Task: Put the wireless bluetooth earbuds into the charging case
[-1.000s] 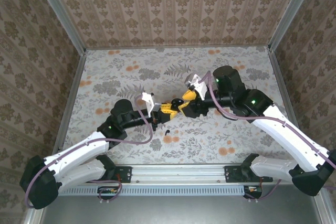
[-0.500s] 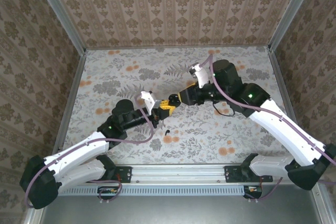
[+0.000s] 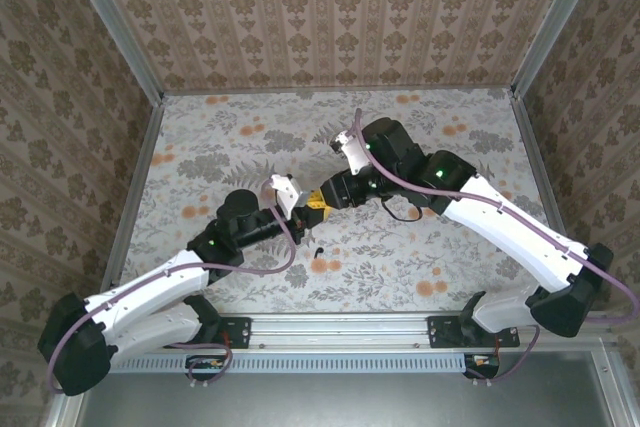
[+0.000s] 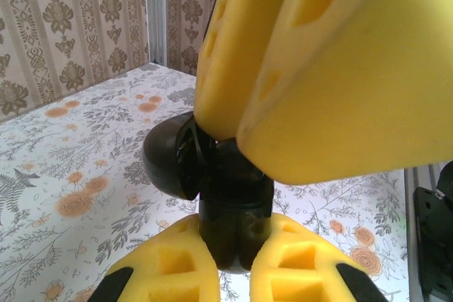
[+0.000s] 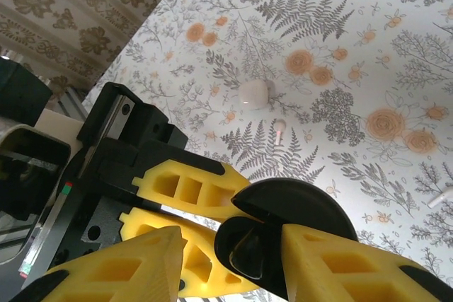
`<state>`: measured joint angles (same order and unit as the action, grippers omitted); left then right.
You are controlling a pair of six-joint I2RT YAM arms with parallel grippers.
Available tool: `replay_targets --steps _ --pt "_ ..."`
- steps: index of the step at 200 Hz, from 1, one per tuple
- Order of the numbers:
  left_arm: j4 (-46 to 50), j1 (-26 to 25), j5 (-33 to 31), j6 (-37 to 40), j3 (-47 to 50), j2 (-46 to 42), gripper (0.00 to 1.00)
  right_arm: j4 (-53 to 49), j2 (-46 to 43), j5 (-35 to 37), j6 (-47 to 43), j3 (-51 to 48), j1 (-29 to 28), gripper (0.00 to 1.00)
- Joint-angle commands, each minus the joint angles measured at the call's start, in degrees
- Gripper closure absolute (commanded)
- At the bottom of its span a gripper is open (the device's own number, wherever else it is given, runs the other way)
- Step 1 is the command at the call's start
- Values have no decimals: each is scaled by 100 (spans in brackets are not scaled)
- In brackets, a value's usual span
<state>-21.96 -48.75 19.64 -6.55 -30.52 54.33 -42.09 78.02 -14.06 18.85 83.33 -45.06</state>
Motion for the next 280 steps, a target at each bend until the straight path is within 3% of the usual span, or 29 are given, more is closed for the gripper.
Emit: replay_targets --steps 1,88,135,167,280 --pt "-19 -38 5 154 -244 23 100 -303 89 269 -58 172 -52 58" --pt "-39 -38 -66 179 -188 -16 100 -432 214 396 -238 154 -134 63" --pt "-38 -38 -98 177 -145 -48 100 -368 310 352 -284 179 -152 78" --pt "-29 -31 -118 187 -87 -75 100 -205 209 421 -301 127 -152 82" --pt "-19 -47 -177 232 -15 -154 100 24 -169 668 -207 42 -150 86"
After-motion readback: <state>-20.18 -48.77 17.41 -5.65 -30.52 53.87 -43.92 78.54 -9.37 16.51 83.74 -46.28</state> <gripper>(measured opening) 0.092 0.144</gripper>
